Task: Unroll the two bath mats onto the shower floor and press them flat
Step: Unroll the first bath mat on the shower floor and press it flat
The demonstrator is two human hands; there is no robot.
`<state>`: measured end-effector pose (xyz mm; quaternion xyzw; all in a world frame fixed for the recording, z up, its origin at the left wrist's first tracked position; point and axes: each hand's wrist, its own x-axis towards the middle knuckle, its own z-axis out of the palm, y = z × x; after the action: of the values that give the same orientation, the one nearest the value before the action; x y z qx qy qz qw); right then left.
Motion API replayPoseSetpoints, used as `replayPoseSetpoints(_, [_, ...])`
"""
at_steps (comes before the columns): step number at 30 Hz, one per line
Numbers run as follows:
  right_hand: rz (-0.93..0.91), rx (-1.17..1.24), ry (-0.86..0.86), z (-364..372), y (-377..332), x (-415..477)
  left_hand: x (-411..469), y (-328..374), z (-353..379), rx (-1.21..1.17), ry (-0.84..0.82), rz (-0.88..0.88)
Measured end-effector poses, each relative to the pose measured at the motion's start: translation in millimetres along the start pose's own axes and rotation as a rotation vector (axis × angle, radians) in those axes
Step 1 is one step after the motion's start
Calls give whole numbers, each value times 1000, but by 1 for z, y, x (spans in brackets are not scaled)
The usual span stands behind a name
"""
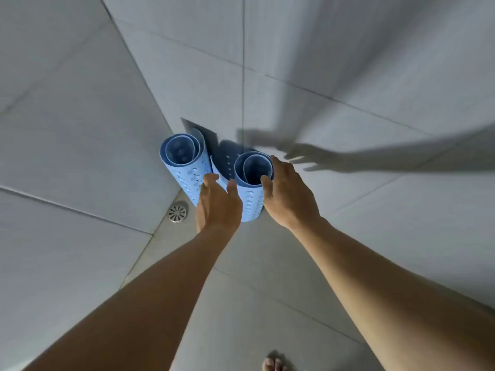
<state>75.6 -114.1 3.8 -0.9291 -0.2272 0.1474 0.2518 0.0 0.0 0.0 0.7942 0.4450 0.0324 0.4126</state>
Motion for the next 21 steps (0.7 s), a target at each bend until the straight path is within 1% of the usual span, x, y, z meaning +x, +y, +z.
replayPoseSetpoints(2, [26,51,55,13,2,7,6,-5,12,-81,-26,-99])
replayPoseSetpoints(4, [35,64,98,22,3,8,16,-10,22,-144,-72,-120])
replayPoseSetpoints(8, [62,125,151,30,9,13,29,-12,31,-159,-156,-58])
replayPoseSetpoints(11, [102,266,144,32,13,16,32,-9,33,-162,-226,37])
replayPoseSetpoints(14, [152,418,118,36,17,14,33,-11,32,-172,-262,63])
replayPoseSetpoints(16, [212,474,76,34,21,12,32,-12,31,-226,-289,28])
replayPoseSetpoints(19, [297,521,-38,24,26,9,26,-14,28,-316,-348,-46])
replayPoseSetpoints(21, [423,678,-101,16,27,7,19,-18,25,-375,-425,-120])
